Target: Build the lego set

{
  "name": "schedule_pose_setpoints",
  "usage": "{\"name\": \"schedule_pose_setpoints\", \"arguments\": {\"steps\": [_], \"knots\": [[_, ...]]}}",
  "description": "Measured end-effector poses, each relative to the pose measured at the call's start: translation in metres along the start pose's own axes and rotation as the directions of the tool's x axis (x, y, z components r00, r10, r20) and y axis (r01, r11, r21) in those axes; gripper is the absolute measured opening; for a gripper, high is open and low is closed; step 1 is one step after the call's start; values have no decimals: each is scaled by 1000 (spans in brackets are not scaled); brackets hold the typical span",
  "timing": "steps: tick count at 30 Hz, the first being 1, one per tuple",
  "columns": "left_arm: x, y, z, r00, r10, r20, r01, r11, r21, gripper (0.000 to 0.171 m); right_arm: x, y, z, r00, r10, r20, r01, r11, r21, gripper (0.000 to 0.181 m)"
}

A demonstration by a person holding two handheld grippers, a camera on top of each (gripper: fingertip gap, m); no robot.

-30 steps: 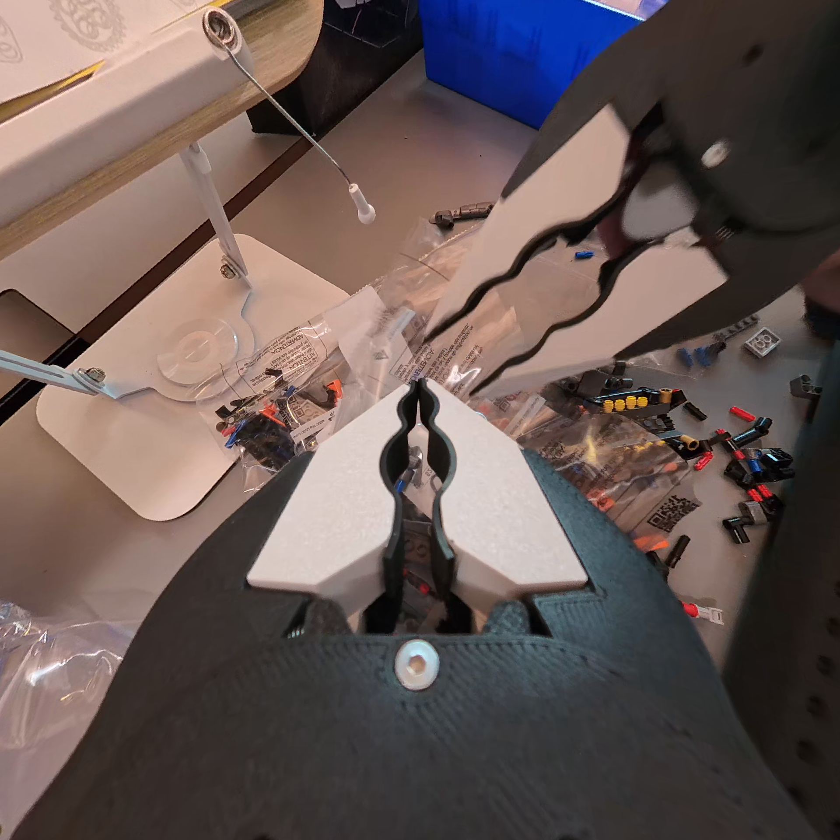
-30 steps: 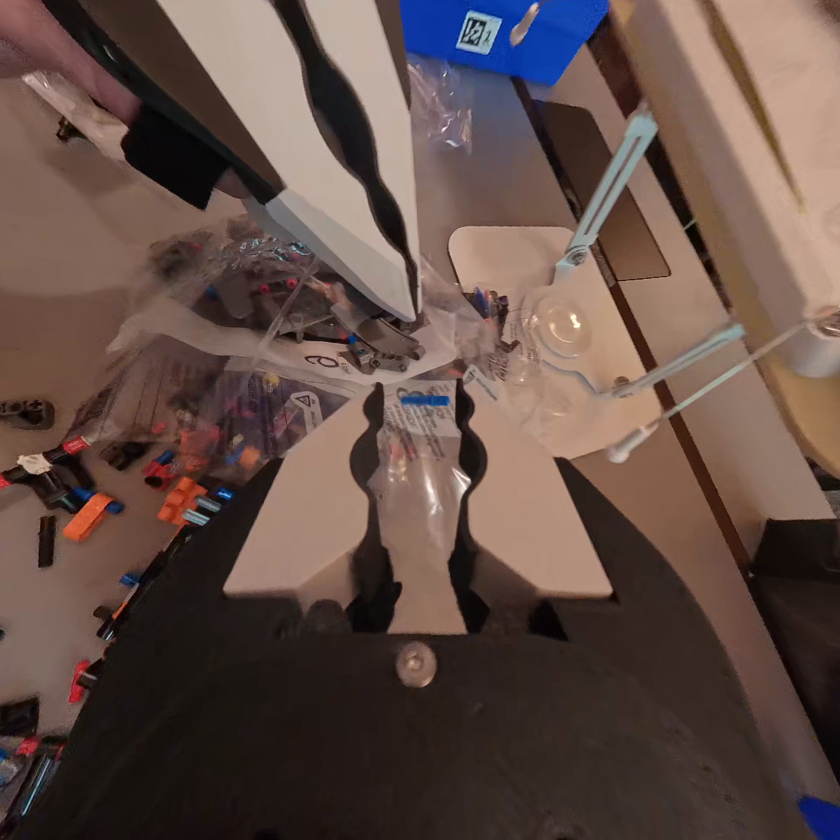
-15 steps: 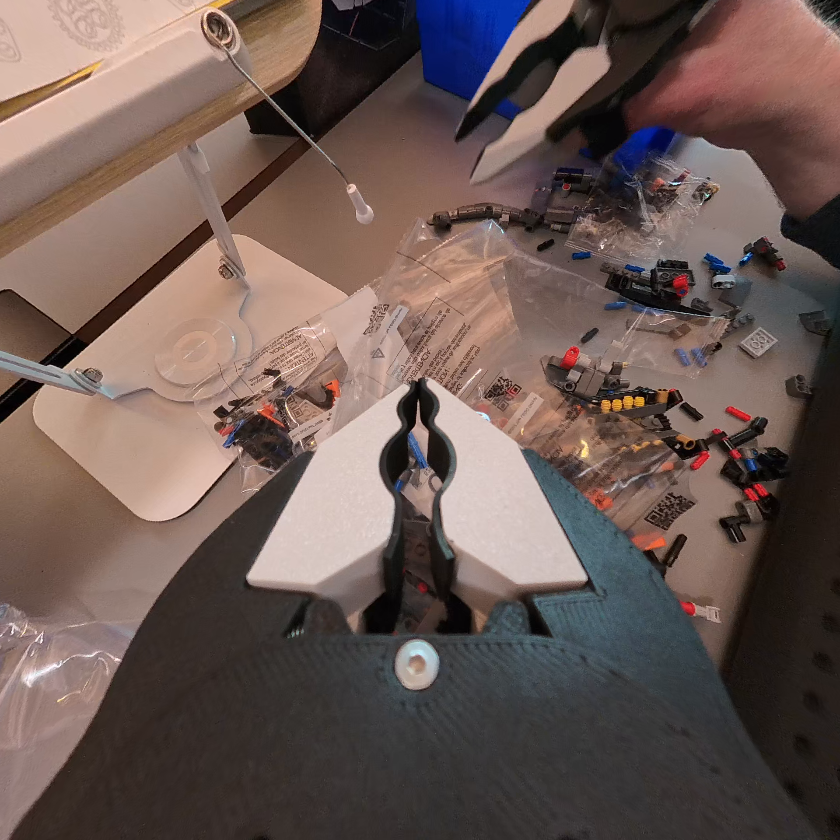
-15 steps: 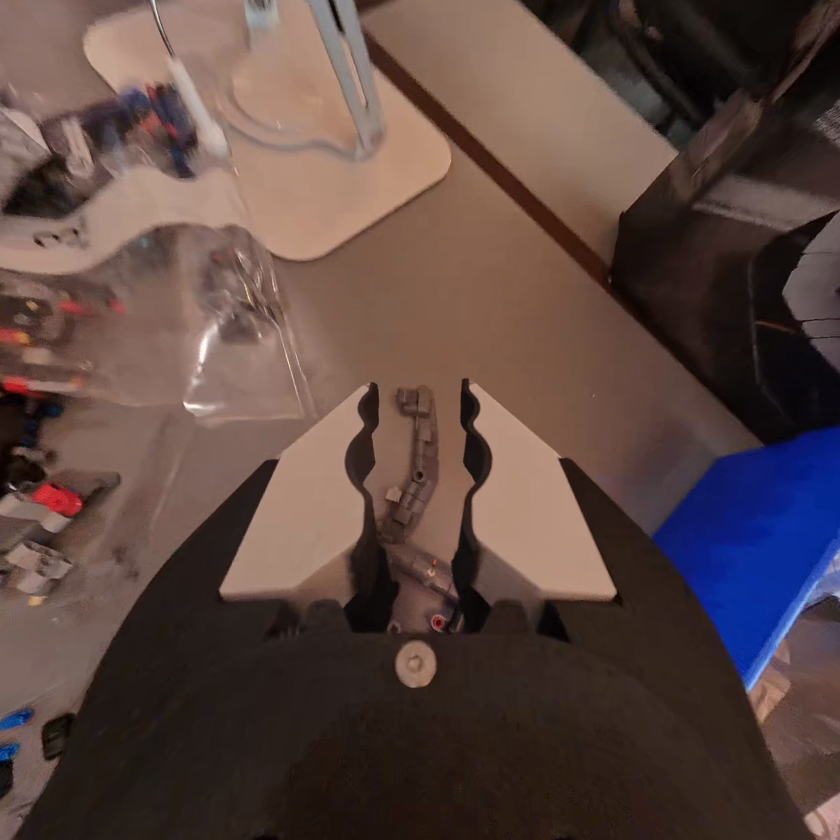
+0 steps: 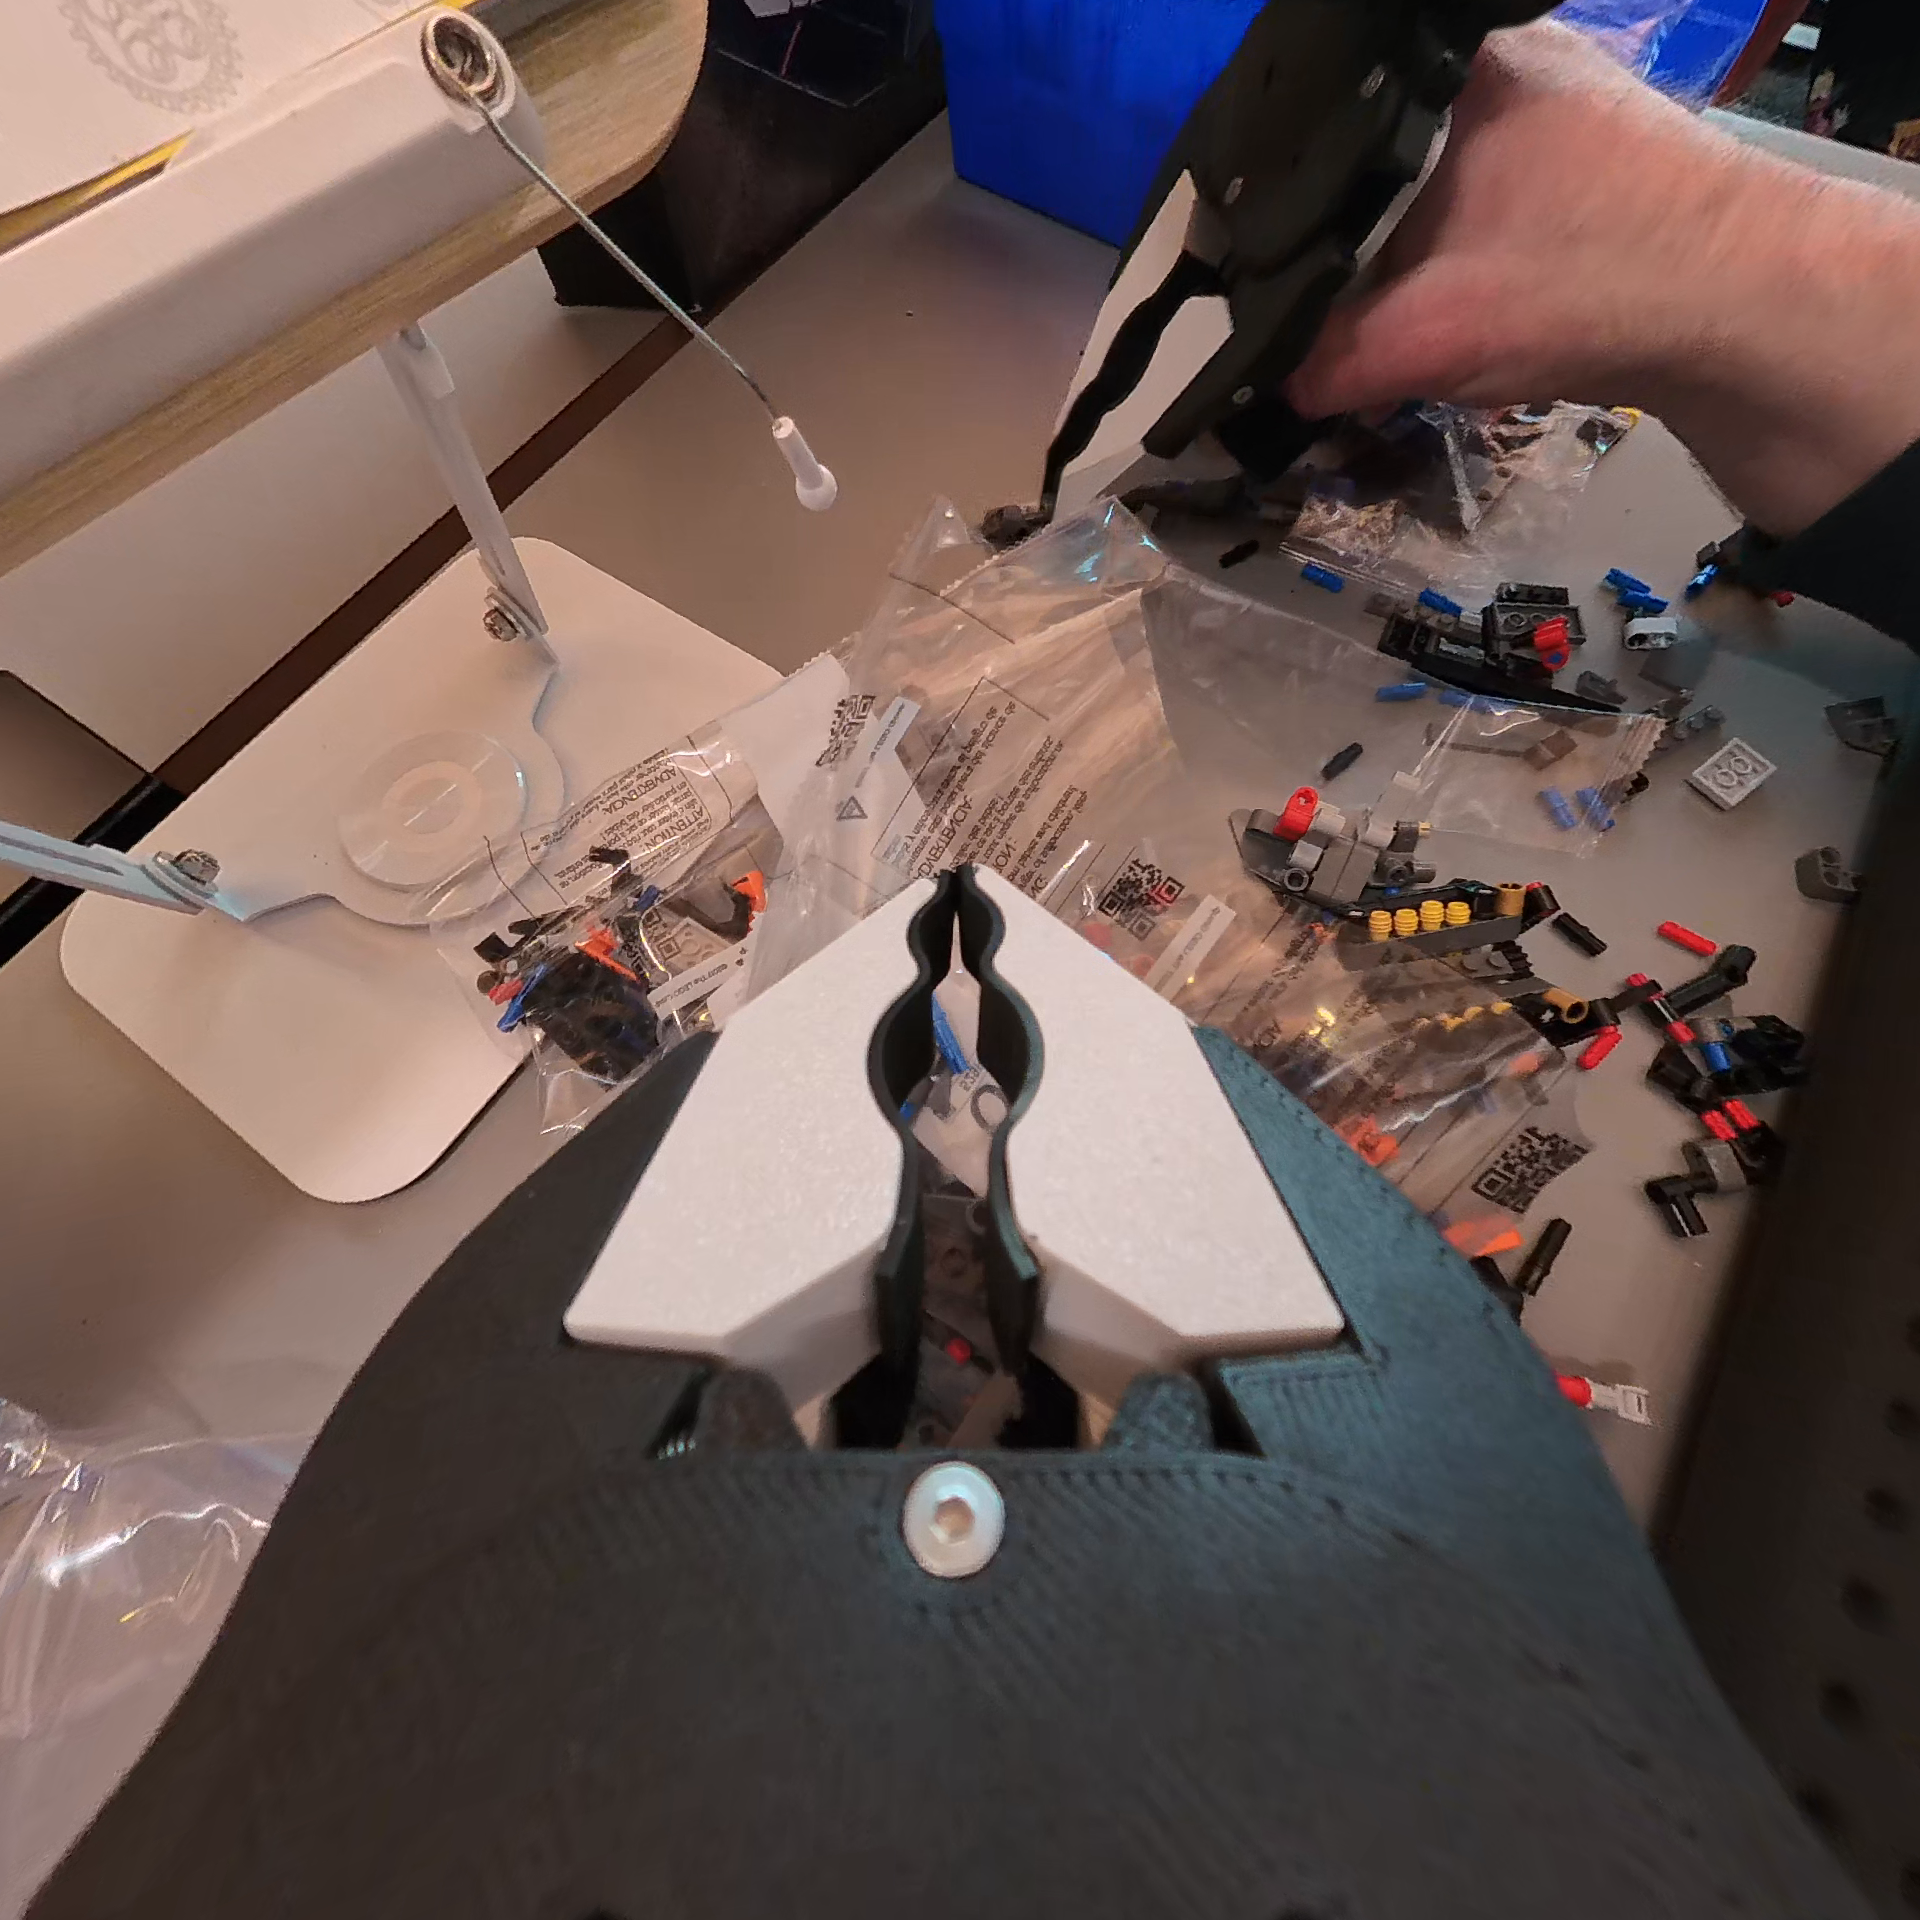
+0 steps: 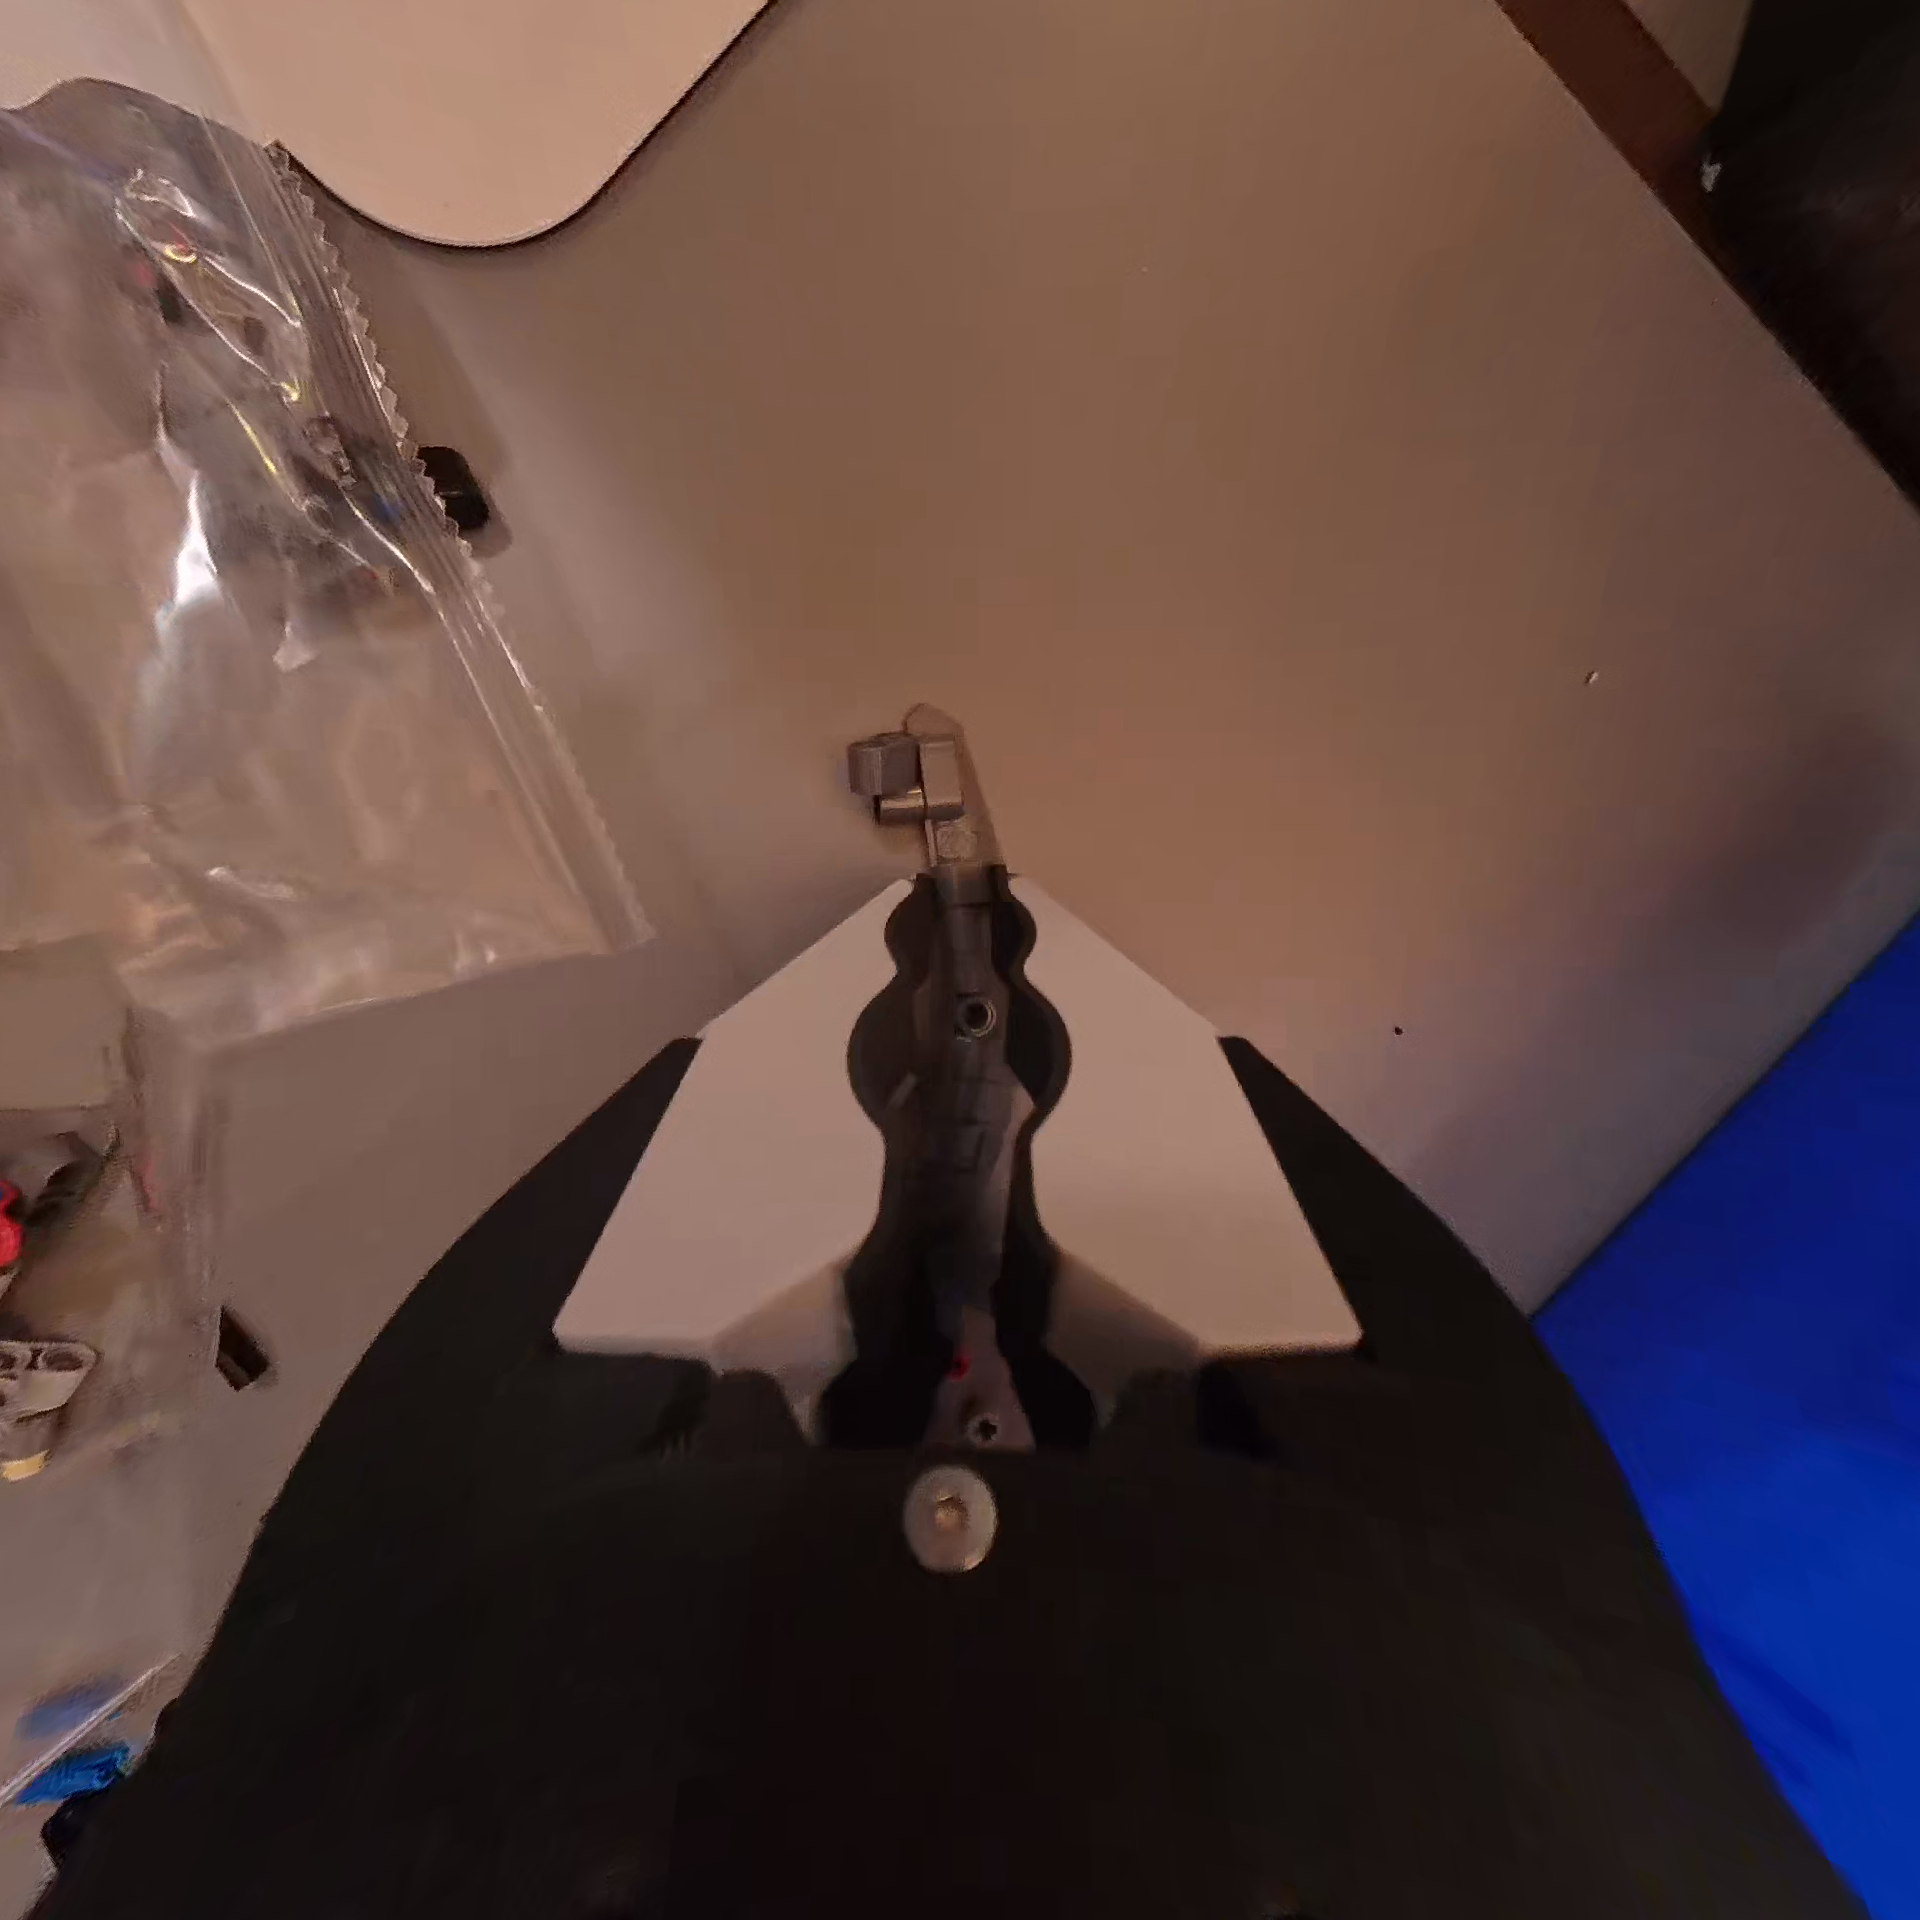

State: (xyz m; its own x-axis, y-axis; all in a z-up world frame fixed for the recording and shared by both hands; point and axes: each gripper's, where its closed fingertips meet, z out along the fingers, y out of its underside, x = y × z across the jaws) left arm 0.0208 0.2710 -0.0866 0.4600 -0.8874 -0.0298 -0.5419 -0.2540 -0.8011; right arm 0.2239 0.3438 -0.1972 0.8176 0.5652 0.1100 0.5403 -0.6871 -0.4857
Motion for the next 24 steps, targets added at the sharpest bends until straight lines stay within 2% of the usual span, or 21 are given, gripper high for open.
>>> {"name": "schedule_pose_setpoints", "arguments": {"steps": [2,5,8,12,14,18,21,24], "knots": [[0,0,0,1000,1,-3,-1,1000,1,0,-2,0,-3,1000,-5,19,5,1000,0,7],[0,0,0,1000,3,-2,-3,1000,4,0,-8,-11,-17,999,-16,35,14,997,70,7],[1,-1,1,1000,14,0,-14,1000,12,0,-16,-29,-41,998,-42,57,30,981,192,7],[6,-8,1,999,44,-5,-44,998,42,6,-37,-54,-75,986,-133,96,88,923,374,7],[9,-14,1,998,66,-2,-66,995,72,10,-49,-68,-97,973,-227,45,177,856,486,7],[21,-30,1,995,102,-21,-98,983,152,17,-91,-84,-128,901,-421,-105,398,704,588,7],[35,-40,2,991,116,-71,-99,973,210,21,-127,-92,-136,807,-539,-242,565,584,583,7],[43,-45,3,989,109,-98,-83,968,236,24,-147,-98,-140,749,-570,-338,648,521,556,7]]}}
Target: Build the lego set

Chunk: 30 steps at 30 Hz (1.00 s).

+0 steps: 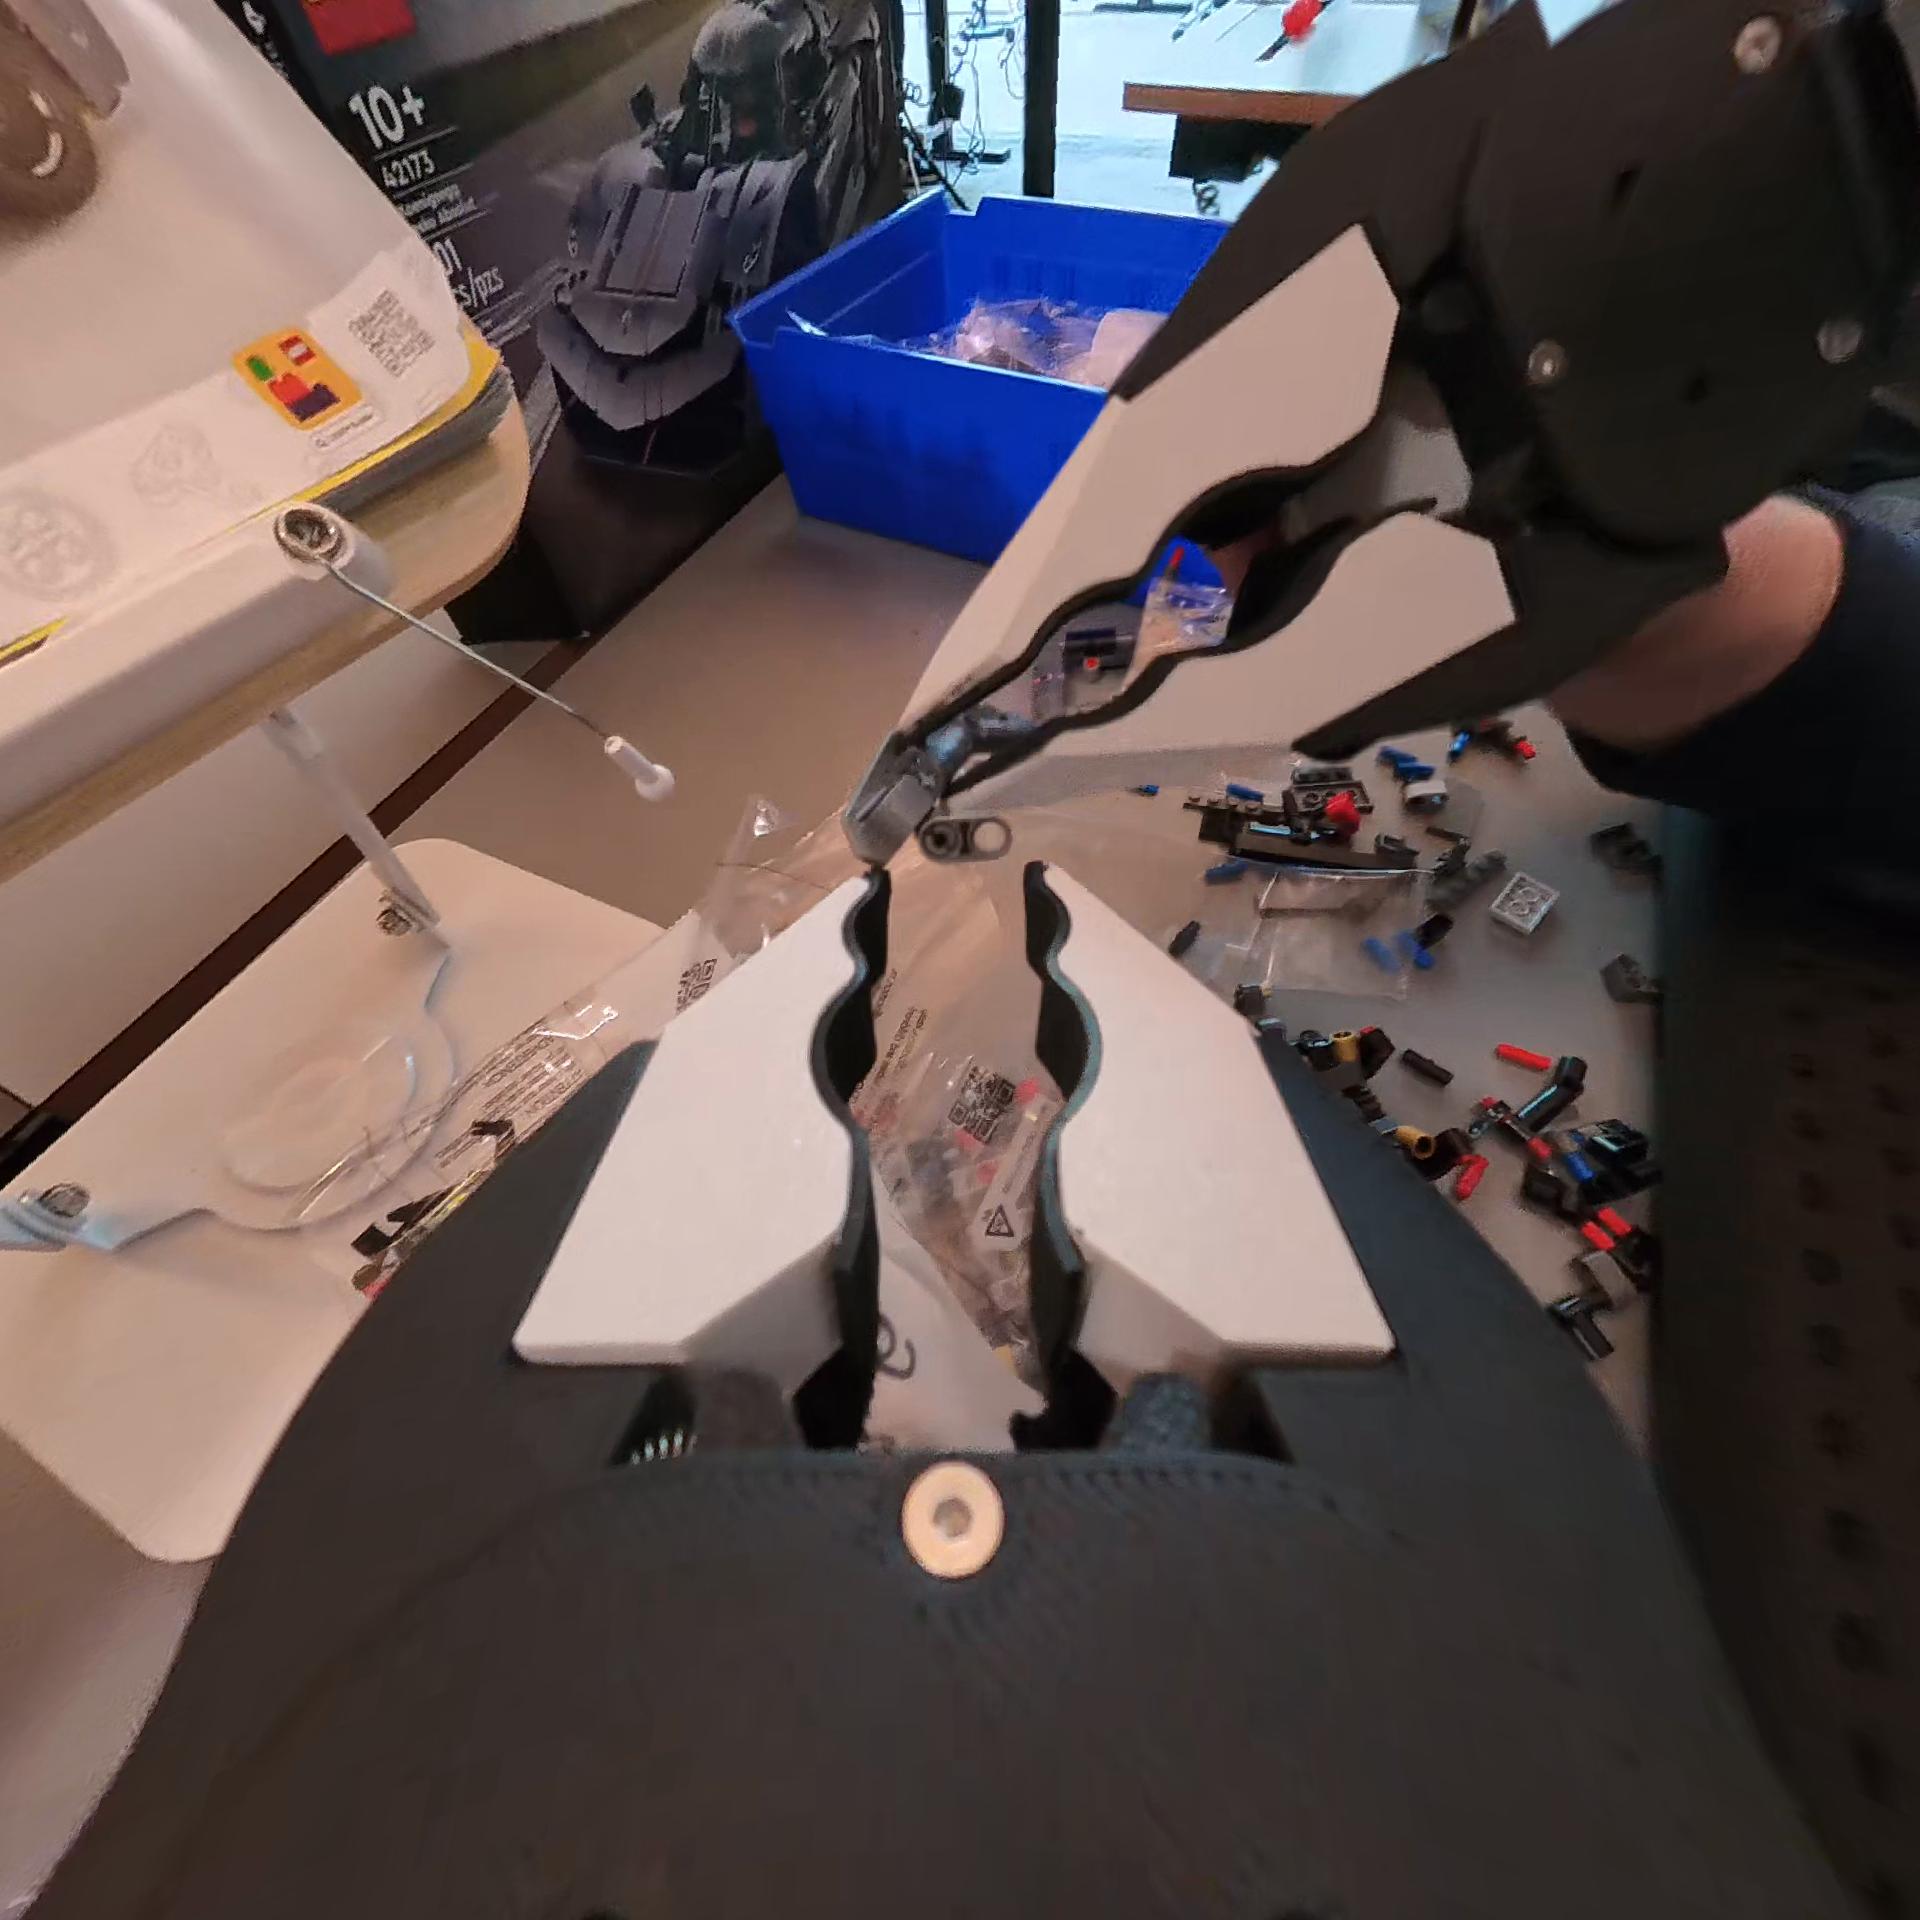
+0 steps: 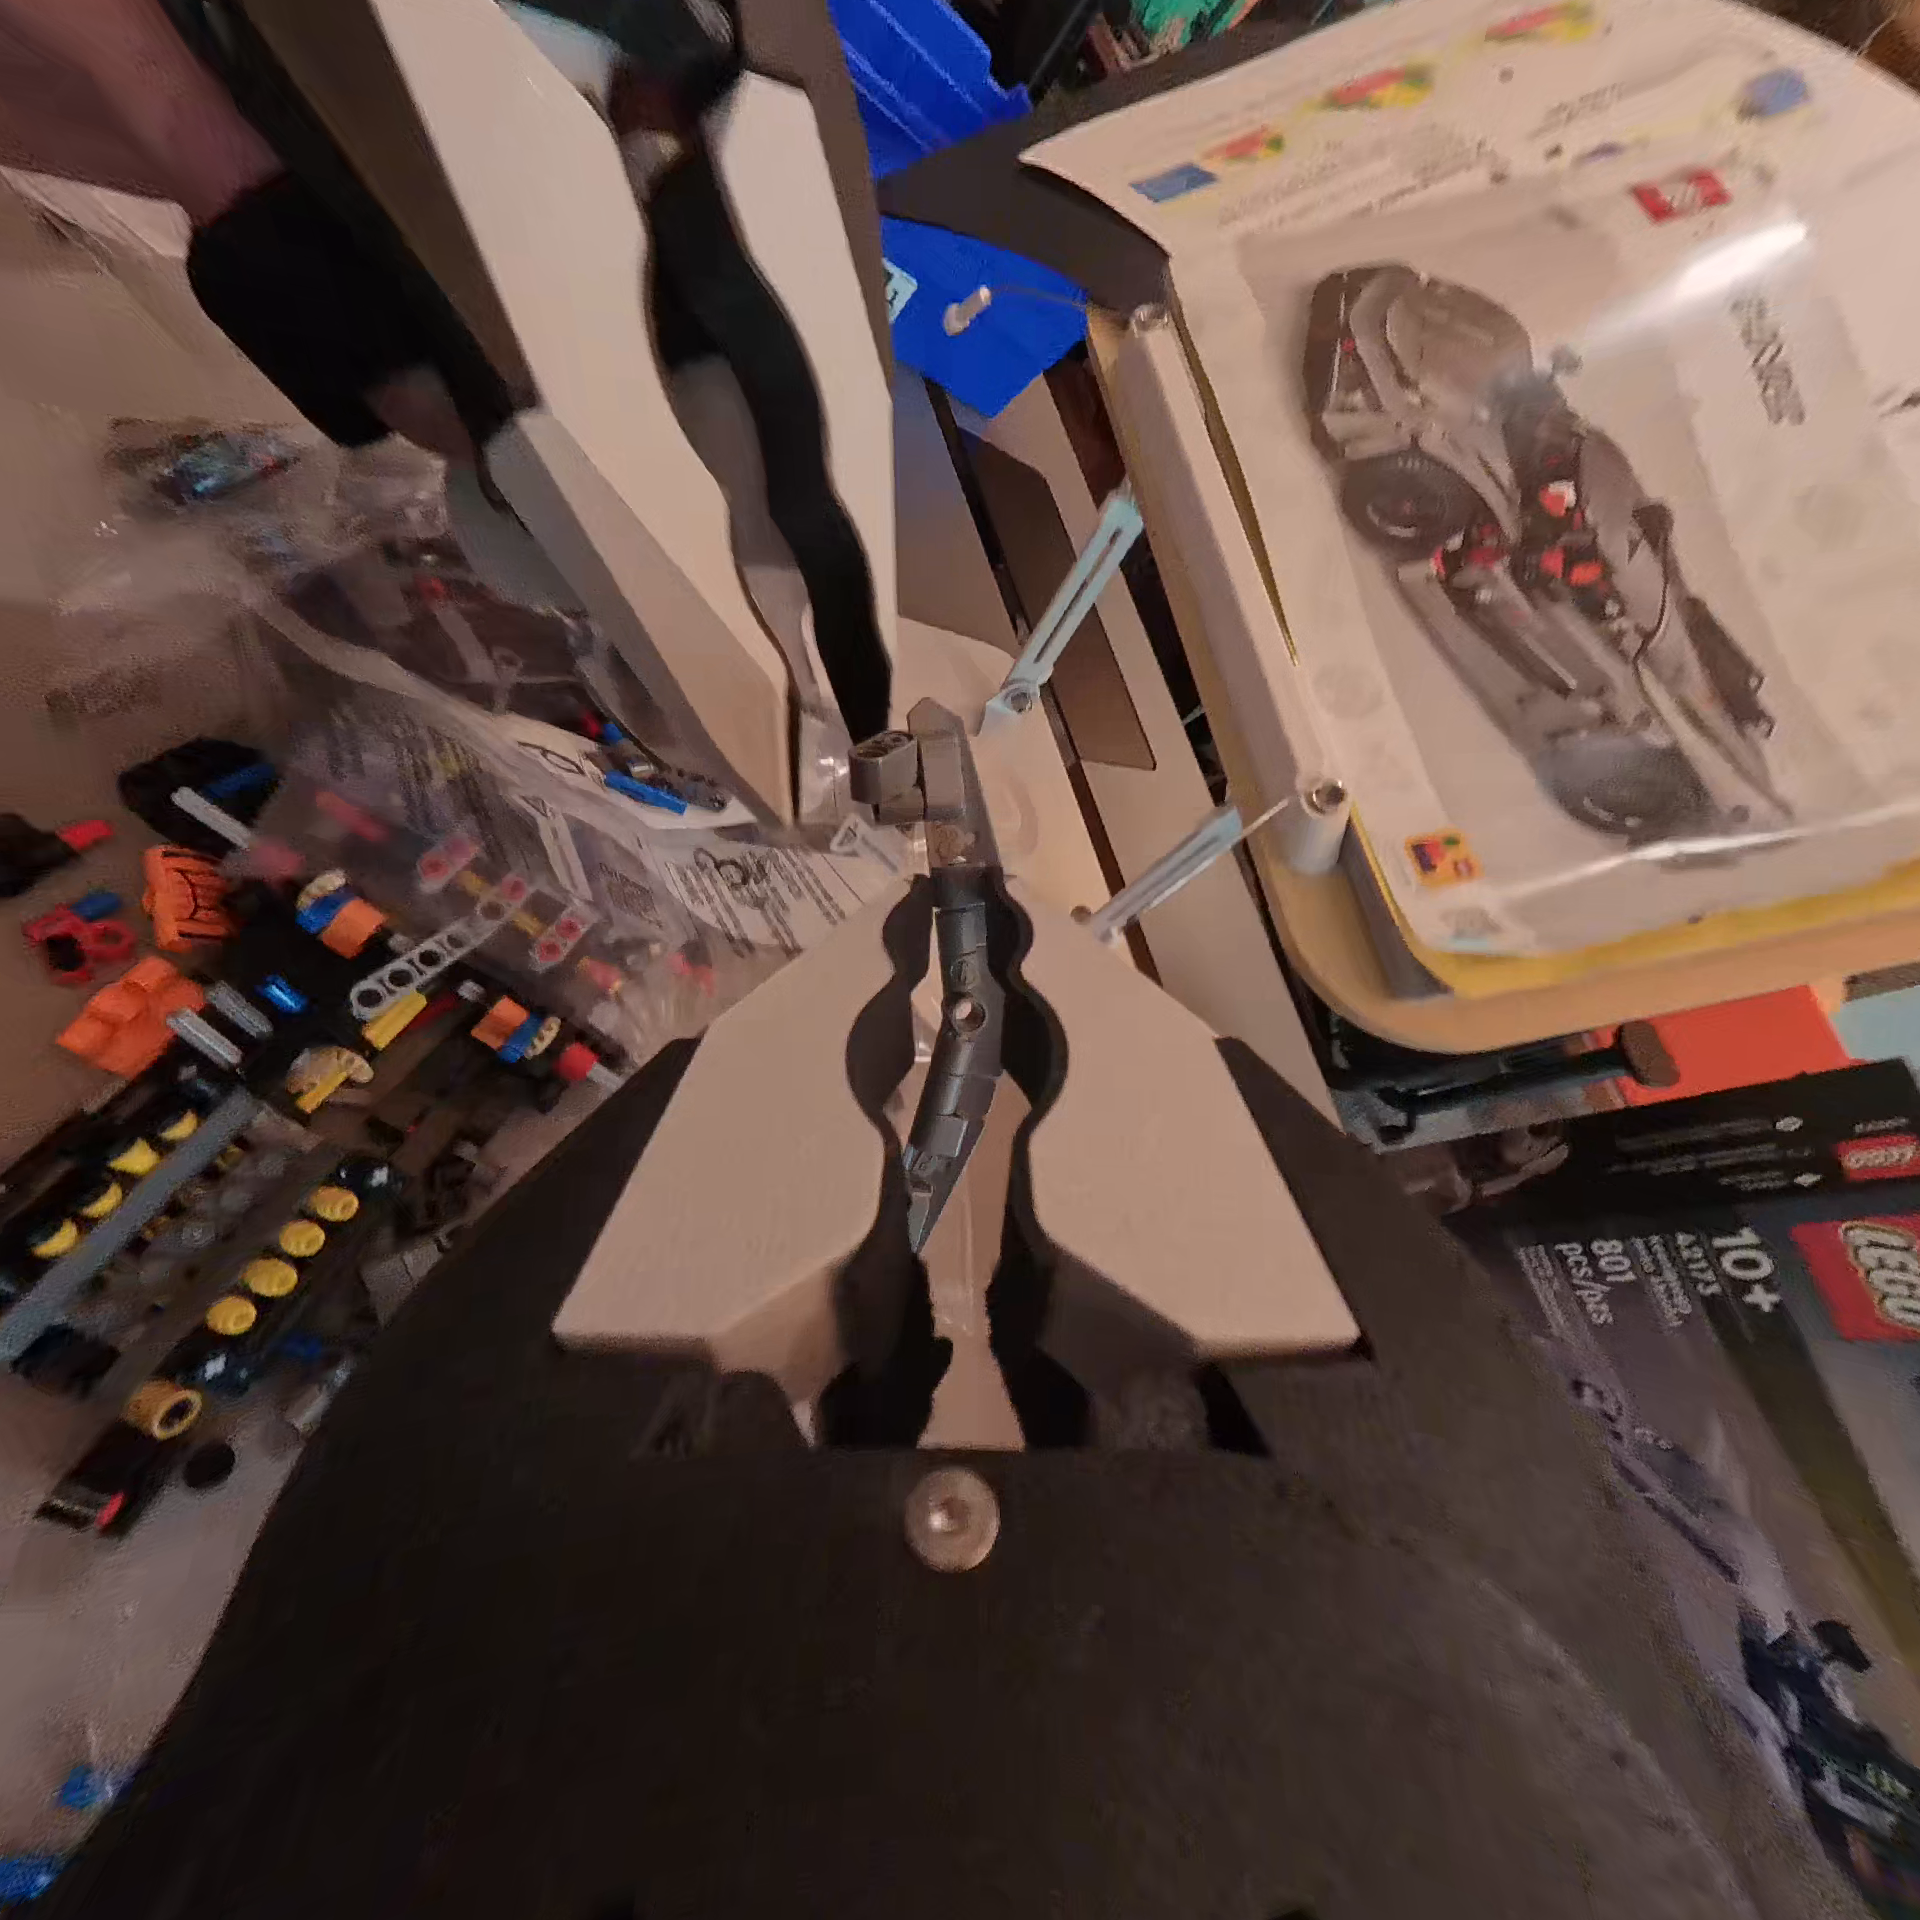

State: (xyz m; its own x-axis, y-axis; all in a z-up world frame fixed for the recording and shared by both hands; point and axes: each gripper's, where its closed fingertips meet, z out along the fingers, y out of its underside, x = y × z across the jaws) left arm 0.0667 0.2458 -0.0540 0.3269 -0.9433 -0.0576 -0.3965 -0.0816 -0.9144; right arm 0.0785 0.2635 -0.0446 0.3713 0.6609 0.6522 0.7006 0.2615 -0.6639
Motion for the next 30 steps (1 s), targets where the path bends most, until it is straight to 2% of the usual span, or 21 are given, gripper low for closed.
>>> {"name": "schedule_pose_setpoints", "arguments": {"steps": [11,18,21,27,30], "knots": [[7,-12,-1,990,-110,-91,118,989,92,26,2,-15,-1,977,-142,-157,140,990,-25,7],[-2,-18,-6,974,-197,-113,213,965,152,11,7,-19,-6,955,-199,-222,196,980,-39,7],[-2,-19,-8,964,-216,-158,241,957,164,10,6,-23,-10,958,-188,-216,189,982,-16,7],[-2,-16,-9,967,-202,-156,226,962,154,9,2,-25,-12,970,-162,-179,169,985,23,6],[-1,-16,-9,963,-207,-172,233,960,155,9,-1,-25,-10,980,-133,-146,141,989,49,14]]}}
